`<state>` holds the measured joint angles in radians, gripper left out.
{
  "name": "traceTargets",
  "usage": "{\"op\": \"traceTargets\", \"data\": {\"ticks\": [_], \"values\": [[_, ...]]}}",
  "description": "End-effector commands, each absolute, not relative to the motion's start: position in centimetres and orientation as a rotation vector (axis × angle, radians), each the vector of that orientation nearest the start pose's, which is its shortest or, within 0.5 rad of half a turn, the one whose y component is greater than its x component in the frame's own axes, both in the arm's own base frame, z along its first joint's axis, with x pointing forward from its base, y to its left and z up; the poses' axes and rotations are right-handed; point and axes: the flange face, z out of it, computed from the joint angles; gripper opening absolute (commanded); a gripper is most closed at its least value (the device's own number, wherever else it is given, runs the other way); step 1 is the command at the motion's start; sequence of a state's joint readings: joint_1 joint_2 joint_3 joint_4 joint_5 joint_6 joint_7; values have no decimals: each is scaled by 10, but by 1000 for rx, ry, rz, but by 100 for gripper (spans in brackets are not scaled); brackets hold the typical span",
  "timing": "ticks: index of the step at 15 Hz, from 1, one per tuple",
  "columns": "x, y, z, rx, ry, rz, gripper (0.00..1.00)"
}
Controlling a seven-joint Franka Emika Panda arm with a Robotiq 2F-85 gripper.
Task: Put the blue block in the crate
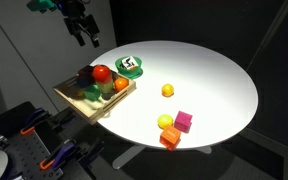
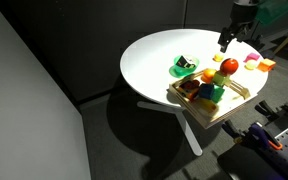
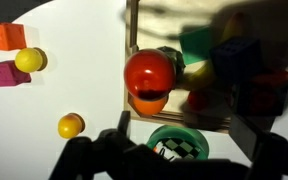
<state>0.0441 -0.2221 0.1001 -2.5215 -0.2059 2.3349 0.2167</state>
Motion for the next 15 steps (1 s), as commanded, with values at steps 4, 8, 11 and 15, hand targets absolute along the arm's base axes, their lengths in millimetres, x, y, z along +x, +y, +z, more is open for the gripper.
{"op": "traceTargets", "data": {"ticks": [4, 8, 11, 15], "values": [[433, 50, 395, -3286, -55, 12, 100], [428, 46, 411, -3229, -52, 24, 100], [424, 40, 423, -3203, -68, -18, 100], [424, 36, 436, -3191, -69, -84, 100]]}}
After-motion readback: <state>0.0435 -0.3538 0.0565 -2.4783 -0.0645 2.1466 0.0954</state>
